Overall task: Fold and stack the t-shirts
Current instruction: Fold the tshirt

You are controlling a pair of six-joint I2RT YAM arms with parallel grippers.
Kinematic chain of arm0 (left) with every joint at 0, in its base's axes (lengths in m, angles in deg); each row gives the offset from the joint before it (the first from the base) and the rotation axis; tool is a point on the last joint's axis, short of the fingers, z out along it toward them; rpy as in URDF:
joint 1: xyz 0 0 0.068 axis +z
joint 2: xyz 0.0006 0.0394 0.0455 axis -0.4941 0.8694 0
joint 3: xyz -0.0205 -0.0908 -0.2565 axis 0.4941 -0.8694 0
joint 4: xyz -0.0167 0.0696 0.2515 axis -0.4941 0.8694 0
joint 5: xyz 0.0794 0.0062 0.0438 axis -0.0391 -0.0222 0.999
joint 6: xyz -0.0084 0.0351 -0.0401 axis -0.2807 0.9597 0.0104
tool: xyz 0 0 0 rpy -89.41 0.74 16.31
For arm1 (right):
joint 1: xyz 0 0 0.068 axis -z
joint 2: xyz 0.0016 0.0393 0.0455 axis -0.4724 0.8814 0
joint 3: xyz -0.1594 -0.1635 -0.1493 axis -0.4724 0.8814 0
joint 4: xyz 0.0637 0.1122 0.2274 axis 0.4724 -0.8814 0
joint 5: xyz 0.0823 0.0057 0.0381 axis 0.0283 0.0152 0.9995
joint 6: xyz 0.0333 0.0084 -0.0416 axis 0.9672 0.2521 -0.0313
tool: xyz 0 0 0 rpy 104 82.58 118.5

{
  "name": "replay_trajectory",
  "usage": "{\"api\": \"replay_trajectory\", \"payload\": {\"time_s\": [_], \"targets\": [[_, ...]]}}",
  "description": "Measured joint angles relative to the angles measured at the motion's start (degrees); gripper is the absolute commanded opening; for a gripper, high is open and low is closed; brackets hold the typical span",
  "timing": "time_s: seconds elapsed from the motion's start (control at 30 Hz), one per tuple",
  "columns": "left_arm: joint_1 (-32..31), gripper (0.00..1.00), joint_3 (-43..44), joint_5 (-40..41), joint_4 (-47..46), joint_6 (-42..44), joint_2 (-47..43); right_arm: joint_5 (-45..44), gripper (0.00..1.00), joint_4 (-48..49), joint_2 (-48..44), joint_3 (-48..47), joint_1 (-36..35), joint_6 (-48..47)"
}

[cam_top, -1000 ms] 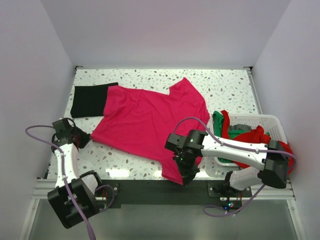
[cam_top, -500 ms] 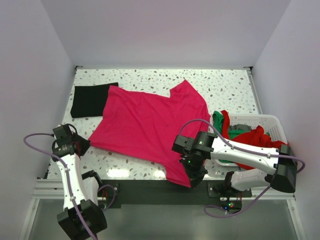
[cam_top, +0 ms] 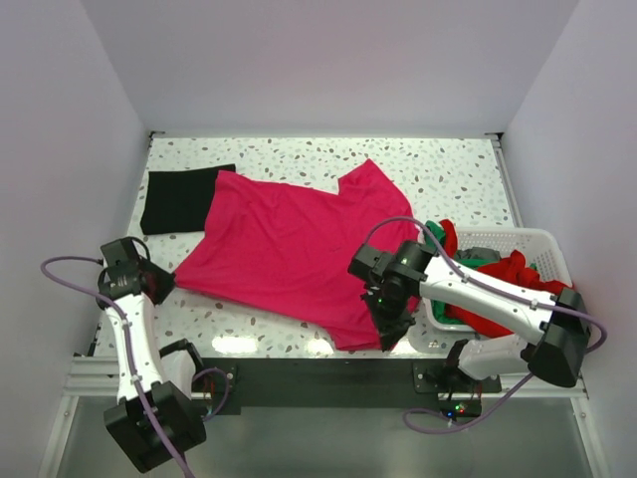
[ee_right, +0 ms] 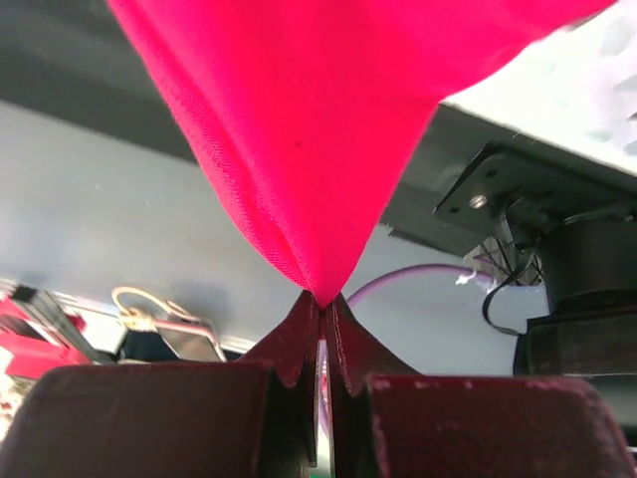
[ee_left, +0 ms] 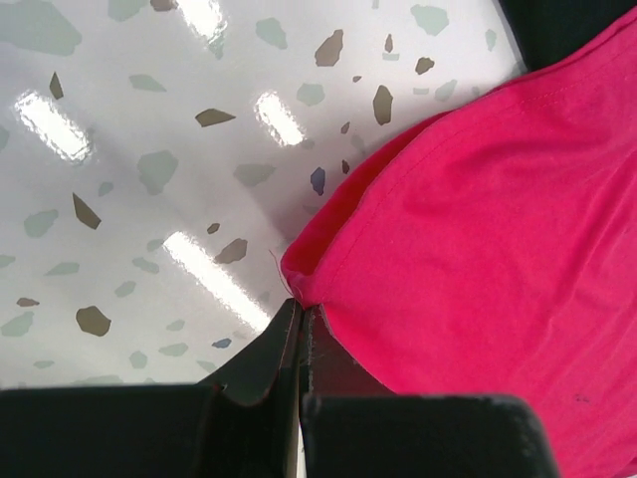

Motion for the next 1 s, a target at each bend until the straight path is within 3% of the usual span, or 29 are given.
{"api": "replay_trajectory", "payload": {"time_s": [0.47, 0.67, 1.0], "targets": [[-3.5, 0.00, 2.6, -1.1, -6.9, 1.2, 13.8, -3.8, 0.00, 1.2, 11.0, -9.5, 13.8, -7.6], [-9.9, 0.00, 7.6, -1.0, -9.5, 1.1, 20.8, -5.7, 0.00, 0.9, 13.5, -13.9, 19.3, -10.2], [-11.6, 0.00, 16.3, -1.7, -11.9, 1.7, 28.1, -8.7, 0.00, 0.0, 18.4, -20.9, 27.5, -14.9]]}}
